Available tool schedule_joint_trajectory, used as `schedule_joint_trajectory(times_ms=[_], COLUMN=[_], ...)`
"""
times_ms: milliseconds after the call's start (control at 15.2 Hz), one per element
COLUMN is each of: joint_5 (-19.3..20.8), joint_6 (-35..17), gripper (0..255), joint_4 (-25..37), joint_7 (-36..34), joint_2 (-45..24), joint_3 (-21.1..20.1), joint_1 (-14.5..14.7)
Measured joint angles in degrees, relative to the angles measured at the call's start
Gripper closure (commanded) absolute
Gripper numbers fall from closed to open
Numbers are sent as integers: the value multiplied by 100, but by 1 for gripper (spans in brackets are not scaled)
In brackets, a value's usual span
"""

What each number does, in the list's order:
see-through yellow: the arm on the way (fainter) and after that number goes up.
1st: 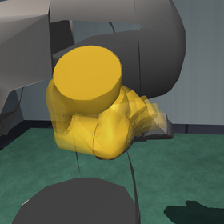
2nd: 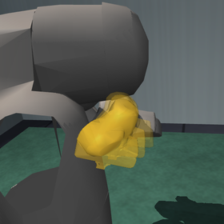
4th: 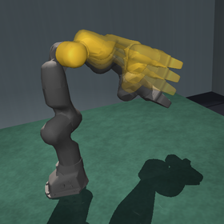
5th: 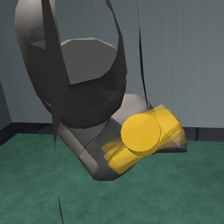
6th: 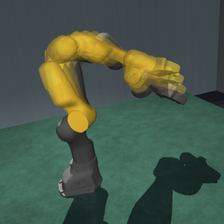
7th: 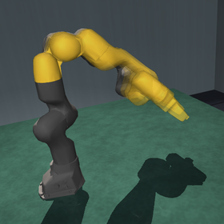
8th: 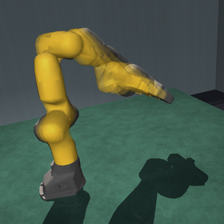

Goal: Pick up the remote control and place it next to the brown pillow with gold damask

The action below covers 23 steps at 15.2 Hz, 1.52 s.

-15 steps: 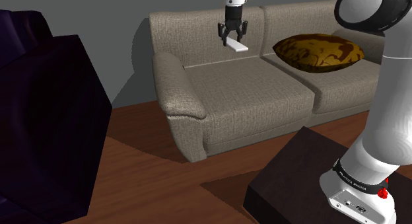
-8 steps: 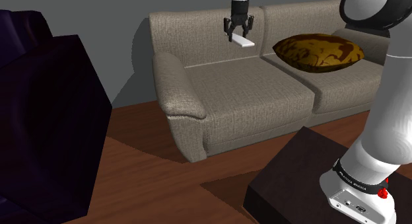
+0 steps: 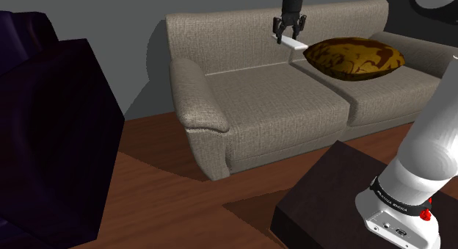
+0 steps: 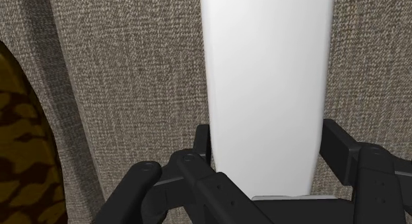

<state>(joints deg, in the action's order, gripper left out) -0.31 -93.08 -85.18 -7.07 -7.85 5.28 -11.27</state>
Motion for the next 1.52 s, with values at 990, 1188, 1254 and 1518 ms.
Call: schedule_joint_trajectory(times_ms=[990, 1188, 1254, 1518], joint_5=[18, 18, 24, 25], joint_6=[-409, -655, -730, -1051], gripper=[255, 255, 255, 255], joint_4=[-964, -1215, -1313, -1641], joint_7=[1565, 1562, 1557, 1568], joint_2=[562, 565, 587, 595], joint_3=[716, 712, 710, 716], joint_1=[-842, -839, -836, -842])
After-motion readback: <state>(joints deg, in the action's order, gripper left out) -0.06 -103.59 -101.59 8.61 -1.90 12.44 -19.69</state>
